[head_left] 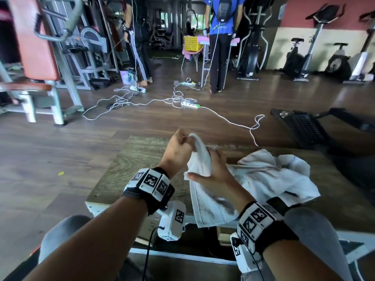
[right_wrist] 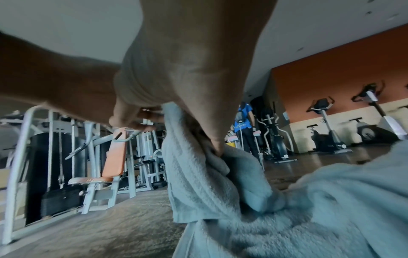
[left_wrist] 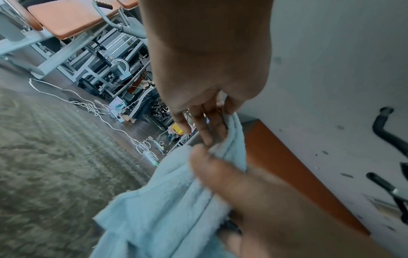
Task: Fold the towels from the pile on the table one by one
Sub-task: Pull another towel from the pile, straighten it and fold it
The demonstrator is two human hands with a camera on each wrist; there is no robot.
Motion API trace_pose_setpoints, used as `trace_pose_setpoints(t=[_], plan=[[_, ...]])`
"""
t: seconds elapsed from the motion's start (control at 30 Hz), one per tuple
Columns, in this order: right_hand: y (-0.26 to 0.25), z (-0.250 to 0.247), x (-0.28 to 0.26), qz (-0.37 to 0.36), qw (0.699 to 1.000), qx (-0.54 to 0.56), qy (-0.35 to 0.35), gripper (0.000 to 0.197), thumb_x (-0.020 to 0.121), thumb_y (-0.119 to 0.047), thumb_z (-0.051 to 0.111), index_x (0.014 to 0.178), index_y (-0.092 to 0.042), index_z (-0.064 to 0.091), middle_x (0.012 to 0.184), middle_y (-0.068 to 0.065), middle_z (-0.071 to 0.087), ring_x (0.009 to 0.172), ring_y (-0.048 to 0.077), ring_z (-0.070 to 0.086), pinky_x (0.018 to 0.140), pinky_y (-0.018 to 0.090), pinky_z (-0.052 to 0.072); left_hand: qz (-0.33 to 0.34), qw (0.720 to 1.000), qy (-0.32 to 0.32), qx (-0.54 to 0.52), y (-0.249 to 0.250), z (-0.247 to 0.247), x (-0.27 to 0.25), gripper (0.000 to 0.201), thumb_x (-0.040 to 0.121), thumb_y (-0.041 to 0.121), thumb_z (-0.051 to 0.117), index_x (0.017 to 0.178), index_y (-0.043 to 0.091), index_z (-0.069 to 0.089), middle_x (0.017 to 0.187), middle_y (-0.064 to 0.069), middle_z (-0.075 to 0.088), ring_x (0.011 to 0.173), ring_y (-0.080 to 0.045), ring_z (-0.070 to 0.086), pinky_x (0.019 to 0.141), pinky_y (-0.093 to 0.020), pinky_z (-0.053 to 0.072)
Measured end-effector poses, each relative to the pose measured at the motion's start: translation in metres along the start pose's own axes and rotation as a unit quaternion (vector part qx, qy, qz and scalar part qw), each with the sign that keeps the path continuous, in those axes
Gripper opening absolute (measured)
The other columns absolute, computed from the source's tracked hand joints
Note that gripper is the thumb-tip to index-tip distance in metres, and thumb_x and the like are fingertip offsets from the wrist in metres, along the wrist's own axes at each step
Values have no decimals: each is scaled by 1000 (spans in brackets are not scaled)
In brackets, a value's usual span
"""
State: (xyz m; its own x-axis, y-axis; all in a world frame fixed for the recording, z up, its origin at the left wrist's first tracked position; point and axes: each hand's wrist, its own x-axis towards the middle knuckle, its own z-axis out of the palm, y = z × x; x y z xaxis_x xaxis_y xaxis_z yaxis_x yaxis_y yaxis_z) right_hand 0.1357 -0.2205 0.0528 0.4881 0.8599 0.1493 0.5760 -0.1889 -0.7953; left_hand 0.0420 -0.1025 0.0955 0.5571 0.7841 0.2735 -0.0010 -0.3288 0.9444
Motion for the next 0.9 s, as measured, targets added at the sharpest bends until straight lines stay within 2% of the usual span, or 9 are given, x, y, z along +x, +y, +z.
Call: trace_pose_setpoints(t=[0.07,0.17,0.3,0.43,0.53,0.63,0.73,0.8,0.9], plan=[[-2,5,2,-5,998,-65,24,85,73,-58,68,142,-19,37,139,-2,36,125,12,40,97,28,37,-1,999,-34,-32,11,3,-2,15,97,8,53,82,10,53,72,-9,61,69,-20,57,68,-34,48],[-14,-3,6,19,995,37,88,15,100,-30,53,102,-18,61,85,1,63,78,16,59,61,25,43,29,996,-70,-50,17,1,-5,10,94,-5,53,90,2,58,72,-6,58,66,-15,54,62,-22,46],[-31,-27,8,62,974,196,98,20,101,-23,53,85,-17,63,71,-7,62,54,-3,57,46,7,39,90,992,-53,69,2,-12,1,34,78,-15,56,92,15,65,98,-9,63,102,-21,55,81,-9,41],[-41,-37,21,52,962,231,135,20,90,-27,64,82,-9,69,67,-6,61,61,4,57,63,24,43,29,993,-115,-4,4,-16,6,37,82,-13,63,115,2,54,100,-11,66,85,-10,60,78,-24,50],[-44,-45,33,27,972,166,165,20,91,-21,62,72,-15,65,64,-11,60,58,-2,54,61,19,41,20,993,-111,31,7,-23,17,14,87,9,70,101,12,71,93,-5,75,77,-7,65,76,-33,56],[-41,-53,45,8,985,21,172,18,94,-16,56,78,-8,59,69,0,56,72,17,53,66,30,40,80,988,-21,128,16,-31,30,9,84,12,65,76,16,68,68,5,68,60,0,56,60,-26,48],[-43,-62,54,-16,980,-47,192,18,94,-9,48,95,-11,65,81,5,58,80,22,53,67,28,37,155,959,42,234,29,-42,40,17,75,8,56,80,18,68,71,0,68,70,-20,64,64,-25,44],[-51,-69,56,-35,976,-44,208,21,95,-6,47,99,-12,67,83,4,60,80,22,53,65,25,33,139,949,63,275,29,-53,49,9,82,11,59,83,14,68,77,-9,69,78,-32,63,67,-30,43],[-61,-77,58,-48,972,-30,229,24,95,-3,46,102,-11,68,89,4,63,83,20,54,66,24,34,81,959,67,264,20,-71,55,14,92,21,58,86,10,64,78,-10,63,79,-29,59,66,-27,37]])
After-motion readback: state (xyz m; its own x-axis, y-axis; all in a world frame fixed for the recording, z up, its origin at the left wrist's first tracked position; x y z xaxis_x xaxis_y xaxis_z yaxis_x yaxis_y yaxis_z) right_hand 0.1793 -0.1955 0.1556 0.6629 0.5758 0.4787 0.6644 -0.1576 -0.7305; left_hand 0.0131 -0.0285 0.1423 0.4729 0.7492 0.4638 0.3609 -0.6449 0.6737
